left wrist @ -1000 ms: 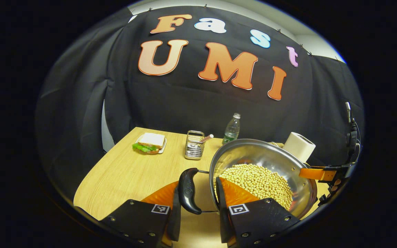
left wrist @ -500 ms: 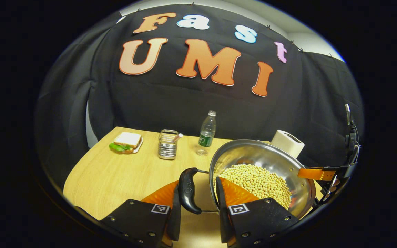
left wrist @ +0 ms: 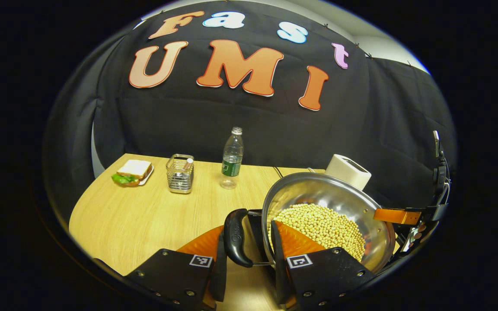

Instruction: First push the handle of the pot to place it horizontally, then grasp the pot with both hands and set it on the induction cooktop.

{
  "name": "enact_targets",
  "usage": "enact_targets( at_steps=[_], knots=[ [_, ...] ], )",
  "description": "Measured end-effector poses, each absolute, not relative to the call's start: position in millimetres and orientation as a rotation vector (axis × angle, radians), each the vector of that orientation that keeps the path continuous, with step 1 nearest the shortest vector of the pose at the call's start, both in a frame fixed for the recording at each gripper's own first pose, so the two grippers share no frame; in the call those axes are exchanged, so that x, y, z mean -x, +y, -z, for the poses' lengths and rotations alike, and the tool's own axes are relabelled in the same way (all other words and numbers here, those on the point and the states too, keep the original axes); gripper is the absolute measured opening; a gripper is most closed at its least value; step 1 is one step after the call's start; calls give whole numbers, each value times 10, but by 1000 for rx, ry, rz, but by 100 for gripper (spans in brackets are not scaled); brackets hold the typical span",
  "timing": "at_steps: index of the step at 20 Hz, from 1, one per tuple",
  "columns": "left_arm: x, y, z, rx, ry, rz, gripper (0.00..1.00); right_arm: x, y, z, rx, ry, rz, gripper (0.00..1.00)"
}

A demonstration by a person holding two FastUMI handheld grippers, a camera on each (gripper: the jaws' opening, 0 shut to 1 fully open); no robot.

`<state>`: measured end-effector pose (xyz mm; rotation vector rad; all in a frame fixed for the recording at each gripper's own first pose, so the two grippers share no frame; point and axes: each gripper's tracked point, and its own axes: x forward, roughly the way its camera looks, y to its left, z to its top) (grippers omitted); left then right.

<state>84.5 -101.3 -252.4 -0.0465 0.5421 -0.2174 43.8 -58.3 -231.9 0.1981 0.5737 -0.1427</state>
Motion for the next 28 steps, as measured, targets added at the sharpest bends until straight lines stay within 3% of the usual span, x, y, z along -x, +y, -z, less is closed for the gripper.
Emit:
enact_targets(
  at_steps=[18,22,24,25,26,28],
  knots=[
    [-879,-1194,3183,84,679,170,49,-550,-841,2737,-222,676,121,50],
    [-948,-1163,2898,27,584,162,54,-595,-884,2590,-171,625,133,53],
    [-961,-1134,2506,-28,482,155,57,-616,-1043,2244,-86,537,184,65],
    [-965,-1123,2317,-34,440,150,67,-591,-1039,2052,-77,499,184,71],
    [-927,-1112,2132,-30,408,148,65,-564,-996,1842,-82,464,169,87],
    [-855,-1056,1775,-18,344,136,69,-475,-941,1468,-76,397,155,95]
  ],
)
